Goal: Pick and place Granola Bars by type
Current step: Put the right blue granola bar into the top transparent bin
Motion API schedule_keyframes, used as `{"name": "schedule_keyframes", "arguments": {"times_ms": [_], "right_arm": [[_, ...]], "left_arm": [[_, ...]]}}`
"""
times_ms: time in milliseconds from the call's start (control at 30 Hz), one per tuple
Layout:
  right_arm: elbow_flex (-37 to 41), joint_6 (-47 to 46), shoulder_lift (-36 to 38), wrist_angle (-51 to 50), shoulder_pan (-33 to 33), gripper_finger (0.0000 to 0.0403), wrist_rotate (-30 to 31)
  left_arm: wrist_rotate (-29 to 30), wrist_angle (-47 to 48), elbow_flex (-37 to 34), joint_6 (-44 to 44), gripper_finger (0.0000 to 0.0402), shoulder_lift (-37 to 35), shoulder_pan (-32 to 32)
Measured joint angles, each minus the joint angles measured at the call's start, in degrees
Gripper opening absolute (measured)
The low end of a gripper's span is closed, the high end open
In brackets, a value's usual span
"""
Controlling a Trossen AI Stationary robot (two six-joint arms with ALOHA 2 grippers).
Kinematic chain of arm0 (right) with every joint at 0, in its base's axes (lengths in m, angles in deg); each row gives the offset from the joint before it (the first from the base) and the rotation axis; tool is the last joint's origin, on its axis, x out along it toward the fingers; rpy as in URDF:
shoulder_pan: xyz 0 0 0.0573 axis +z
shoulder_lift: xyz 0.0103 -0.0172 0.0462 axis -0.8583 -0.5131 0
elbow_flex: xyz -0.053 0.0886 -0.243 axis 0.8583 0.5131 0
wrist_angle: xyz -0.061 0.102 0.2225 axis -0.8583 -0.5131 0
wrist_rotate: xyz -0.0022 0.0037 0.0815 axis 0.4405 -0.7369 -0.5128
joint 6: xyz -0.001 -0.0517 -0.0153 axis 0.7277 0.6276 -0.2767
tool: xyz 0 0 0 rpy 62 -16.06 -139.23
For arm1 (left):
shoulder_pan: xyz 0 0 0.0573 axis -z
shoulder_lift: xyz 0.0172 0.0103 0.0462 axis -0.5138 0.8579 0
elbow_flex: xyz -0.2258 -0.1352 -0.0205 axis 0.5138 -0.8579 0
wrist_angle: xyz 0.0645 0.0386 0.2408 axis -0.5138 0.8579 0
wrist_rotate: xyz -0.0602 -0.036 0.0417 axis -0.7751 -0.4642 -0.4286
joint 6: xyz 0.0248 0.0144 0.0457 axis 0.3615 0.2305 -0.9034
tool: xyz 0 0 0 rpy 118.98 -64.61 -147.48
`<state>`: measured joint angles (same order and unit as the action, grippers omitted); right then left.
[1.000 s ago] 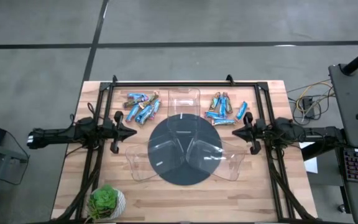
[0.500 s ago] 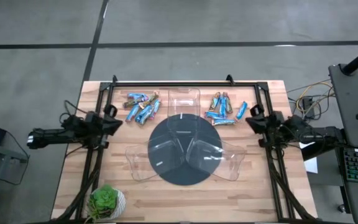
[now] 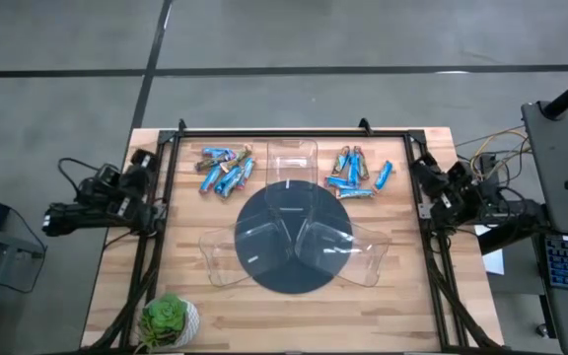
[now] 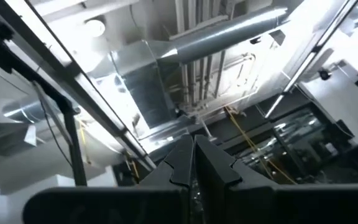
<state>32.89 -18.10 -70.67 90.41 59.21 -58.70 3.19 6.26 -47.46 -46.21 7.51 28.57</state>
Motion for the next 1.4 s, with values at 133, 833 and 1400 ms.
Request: {"name": "schedule_keyframes", "arguments": {"times_ms": [133, 833, 1400], "right_arm": [[-5.8, 0.4, -3.9, -4.3, 0.0, 0.0008, 0.1], [-44.7, 9.4, -32.6, -41.9, 0.0, 0.0008, 1.4], [-58.2, 16.8, -45.9, -51.4, 0.0, 0.0008, 4.3]], "left_arm": [[0.1, 1.9, 4.3, -3.2, 0.0, 2.3, 0.0], [0.4, 45.1, 39.2, -9.0, 0.0, 27.2, 0.0], [13.4, 56.7, 47.7, -11.9, 0.0, 34.0, 0.0]]}}
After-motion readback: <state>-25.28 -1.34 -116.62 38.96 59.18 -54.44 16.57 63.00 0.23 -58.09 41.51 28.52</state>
